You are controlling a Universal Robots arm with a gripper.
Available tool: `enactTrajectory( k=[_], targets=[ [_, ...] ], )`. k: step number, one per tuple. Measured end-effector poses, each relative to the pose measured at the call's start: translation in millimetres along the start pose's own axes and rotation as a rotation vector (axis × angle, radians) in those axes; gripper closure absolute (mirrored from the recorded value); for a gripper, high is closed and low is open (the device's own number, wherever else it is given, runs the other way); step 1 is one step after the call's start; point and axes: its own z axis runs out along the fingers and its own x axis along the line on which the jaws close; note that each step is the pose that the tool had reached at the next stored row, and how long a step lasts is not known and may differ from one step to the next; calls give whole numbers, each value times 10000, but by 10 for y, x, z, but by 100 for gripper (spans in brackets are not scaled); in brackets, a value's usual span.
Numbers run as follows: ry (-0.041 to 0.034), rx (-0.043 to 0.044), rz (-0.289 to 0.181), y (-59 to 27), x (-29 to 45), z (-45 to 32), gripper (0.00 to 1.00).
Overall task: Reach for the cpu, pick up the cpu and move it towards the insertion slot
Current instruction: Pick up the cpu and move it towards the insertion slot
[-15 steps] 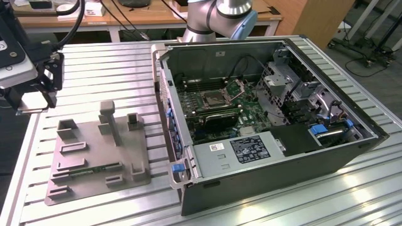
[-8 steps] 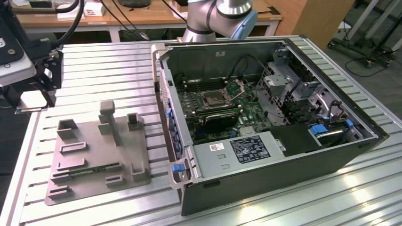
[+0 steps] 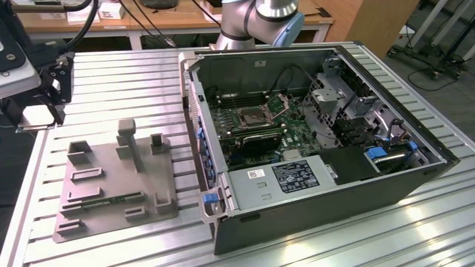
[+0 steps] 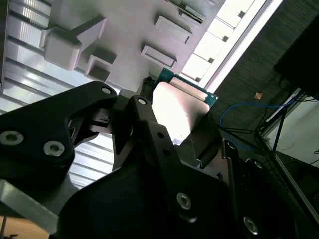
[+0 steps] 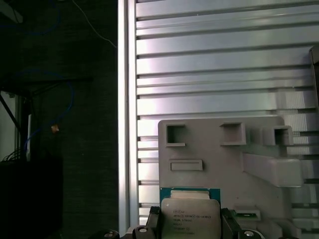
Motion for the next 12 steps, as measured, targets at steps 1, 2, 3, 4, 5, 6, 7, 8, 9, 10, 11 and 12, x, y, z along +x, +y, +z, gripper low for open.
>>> enactTrajectory(
  k=[1, 2, 3, 4, 5, 6, 7, 8, 9, 10, 11, 12],
  targets=[
    [0, 0, 0, 0, 0, -6, 46],
    [0, 0, 0, 1, 0, -11, 46],
    [0, 0, 0, 1, 1, -17, 46],
    [0, 0, 0, 1, 1, -22, 46],
    [0, 1, 0, 2, 1, -29, 46],
    [0, 0, 0, 2, 1, -34, 46],
    [0, 0, 0, 3, 1, -40, 46],
    [1, 1, 0, 3, 1, -47, 46],
    [0, 0, 0, 4, 2, -54, 46],
    [-1, 0, 0, 4, 2, -60, 46],
    [-1, 0, 0, 4, 2, -68, 46],
    [0, 0, 0, 5, 2, -76, 46]
  ],
)
